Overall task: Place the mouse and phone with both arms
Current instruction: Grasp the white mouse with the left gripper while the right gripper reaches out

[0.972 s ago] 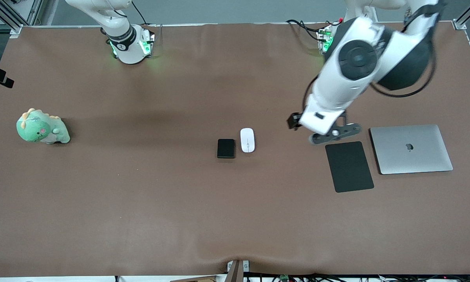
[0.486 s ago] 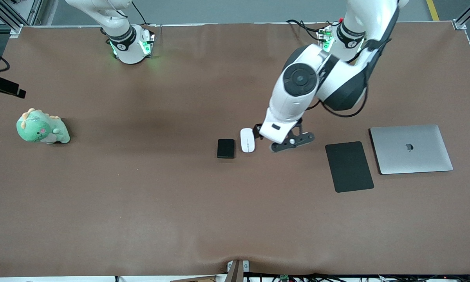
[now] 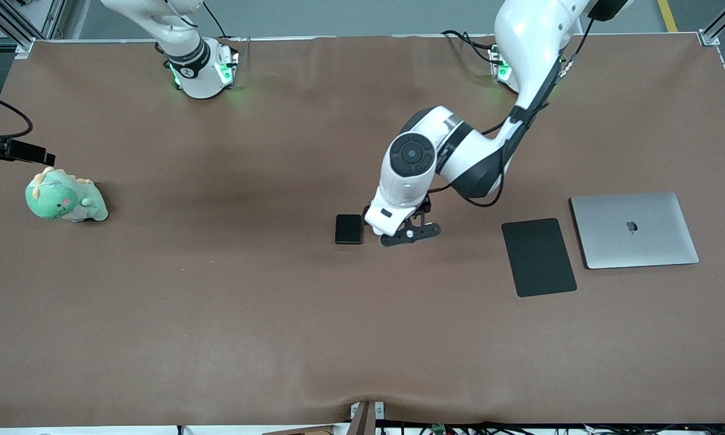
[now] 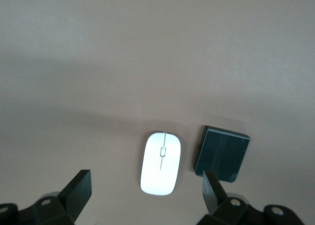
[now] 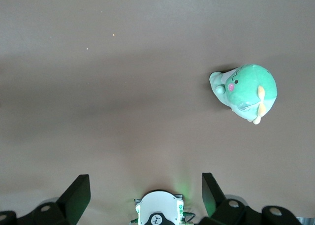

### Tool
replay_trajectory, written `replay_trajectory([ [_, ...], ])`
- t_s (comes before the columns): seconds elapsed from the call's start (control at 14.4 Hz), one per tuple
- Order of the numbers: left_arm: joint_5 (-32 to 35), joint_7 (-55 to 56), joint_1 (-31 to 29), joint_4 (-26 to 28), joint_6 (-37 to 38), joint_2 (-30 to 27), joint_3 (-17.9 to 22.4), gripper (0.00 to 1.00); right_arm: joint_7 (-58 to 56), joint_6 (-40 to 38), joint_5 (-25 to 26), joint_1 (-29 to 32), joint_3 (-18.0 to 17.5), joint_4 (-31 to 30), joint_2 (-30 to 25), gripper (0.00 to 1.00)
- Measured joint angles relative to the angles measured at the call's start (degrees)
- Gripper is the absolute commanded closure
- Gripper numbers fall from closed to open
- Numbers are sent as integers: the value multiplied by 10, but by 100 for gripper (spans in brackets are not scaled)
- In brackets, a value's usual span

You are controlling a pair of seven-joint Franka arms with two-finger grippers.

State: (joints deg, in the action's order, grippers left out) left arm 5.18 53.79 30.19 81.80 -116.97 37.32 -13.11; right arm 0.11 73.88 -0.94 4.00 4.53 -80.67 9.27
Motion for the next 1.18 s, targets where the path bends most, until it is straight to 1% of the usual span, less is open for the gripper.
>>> replay_trajectory([
  [0.42, 9, -14, 28, -2, -12, 66, 0, 0, -2, 11, -5, -8, -5, 0, 38, 0],
  [0.56, 16, -14, 35, -2, -13, 74, 0, 0, -2, 18, -10, -13, -6, 0, 49, 0],
  [0.9, 19, -13, 42, -1, -14, 89, 0, 0, -1, 35, -40, -36, -7, 0, 79, 0],
  [1.18, 20, -1, 46, 0, -34, 107, 0, 0, 9, 54, -57, -60, -7, 0, 96, 0],
])
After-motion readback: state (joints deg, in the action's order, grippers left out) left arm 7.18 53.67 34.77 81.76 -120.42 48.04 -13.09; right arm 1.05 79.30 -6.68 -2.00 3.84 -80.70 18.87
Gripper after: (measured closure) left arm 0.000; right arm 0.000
